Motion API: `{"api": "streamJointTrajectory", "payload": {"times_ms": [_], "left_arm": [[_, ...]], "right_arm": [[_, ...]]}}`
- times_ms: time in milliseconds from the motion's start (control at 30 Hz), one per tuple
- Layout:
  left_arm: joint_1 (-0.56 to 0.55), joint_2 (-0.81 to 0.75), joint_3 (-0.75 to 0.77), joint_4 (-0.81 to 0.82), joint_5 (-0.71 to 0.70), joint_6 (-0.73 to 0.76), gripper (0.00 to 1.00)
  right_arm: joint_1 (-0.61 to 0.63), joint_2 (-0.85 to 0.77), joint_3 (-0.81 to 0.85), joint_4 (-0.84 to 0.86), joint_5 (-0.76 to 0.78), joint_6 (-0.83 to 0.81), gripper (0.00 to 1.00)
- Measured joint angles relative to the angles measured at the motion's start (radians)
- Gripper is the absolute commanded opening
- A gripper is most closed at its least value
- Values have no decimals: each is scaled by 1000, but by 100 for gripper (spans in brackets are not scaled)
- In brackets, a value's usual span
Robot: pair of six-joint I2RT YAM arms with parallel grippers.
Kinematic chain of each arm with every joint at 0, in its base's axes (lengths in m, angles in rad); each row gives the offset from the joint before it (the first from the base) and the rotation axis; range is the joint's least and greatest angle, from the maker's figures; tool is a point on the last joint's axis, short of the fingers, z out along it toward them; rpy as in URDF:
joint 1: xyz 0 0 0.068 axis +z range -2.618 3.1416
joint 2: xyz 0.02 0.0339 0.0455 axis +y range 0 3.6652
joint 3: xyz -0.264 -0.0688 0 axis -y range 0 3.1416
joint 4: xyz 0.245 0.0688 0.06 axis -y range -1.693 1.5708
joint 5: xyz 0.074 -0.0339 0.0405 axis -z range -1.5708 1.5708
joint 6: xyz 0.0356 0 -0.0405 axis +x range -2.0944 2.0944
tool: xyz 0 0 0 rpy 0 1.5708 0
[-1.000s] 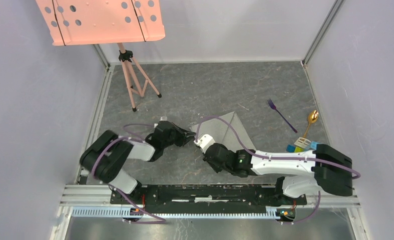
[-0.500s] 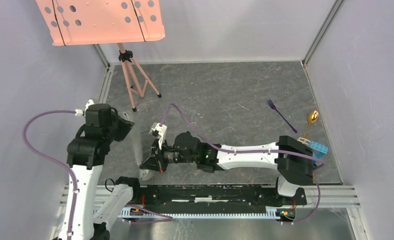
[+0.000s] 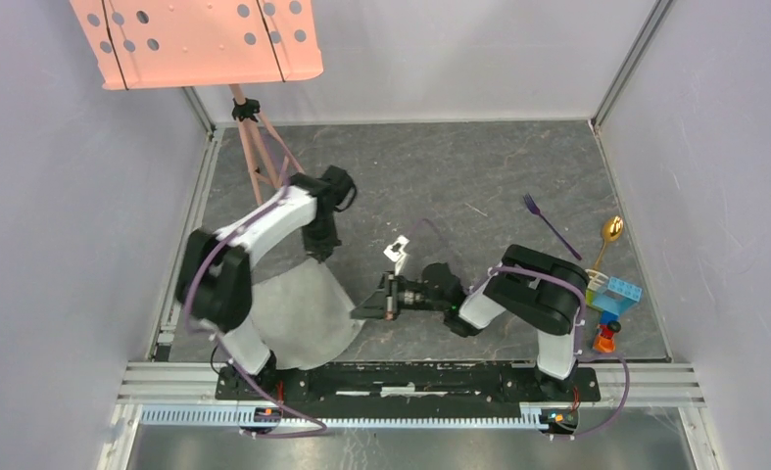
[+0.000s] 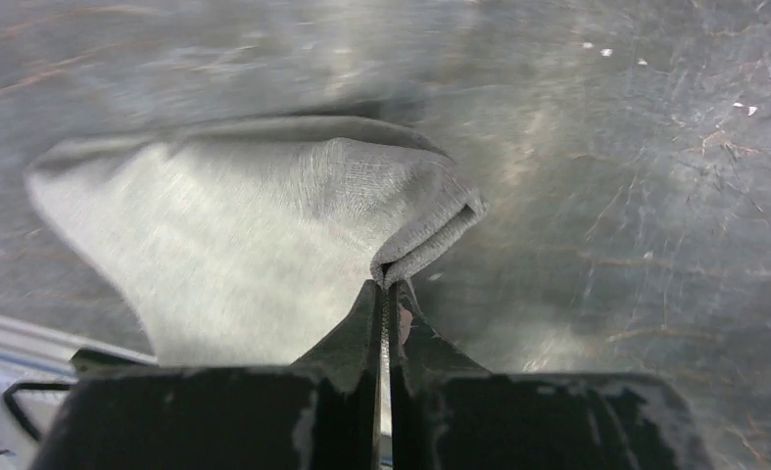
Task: Fold the napkin into a case and place the utensils inside
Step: Turn over the upper triangle folded napkin at the center of the board, then rotate the lower triangle-folded napkin at the center of the board.
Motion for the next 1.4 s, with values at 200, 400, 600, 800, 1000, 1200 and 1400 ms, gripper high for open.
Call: {"api": "streamJointTrajectory", "payload": {"times_ms": [200,400,600,800,1000,1200,1400], "left_arm": [[-155,323,136,88,39,5,2],[-237,468,313,173,97,5,2],[-279,598,453,204,157,5,15],[-297,641,575,287,183,24,60],[-266,451,462,366,213,71,69],[-145,30,131,429,322,103,71],[60,-167,-143,463,404,148,69]], "right_arm": [[-148,-8,-212,24,-53,-60,0],[-264,-159,-279,-202,-63,-261,0],[-373,-304,-314,-474,-45,-448,6],[-405,-524,-254,-914,33,-636,51],[-401,-653,-156,-1255,190,-784,70],[-414,-460,16,-1249,180,-786,71],[-426,-175,303,-1209,171,-764,68]]}}
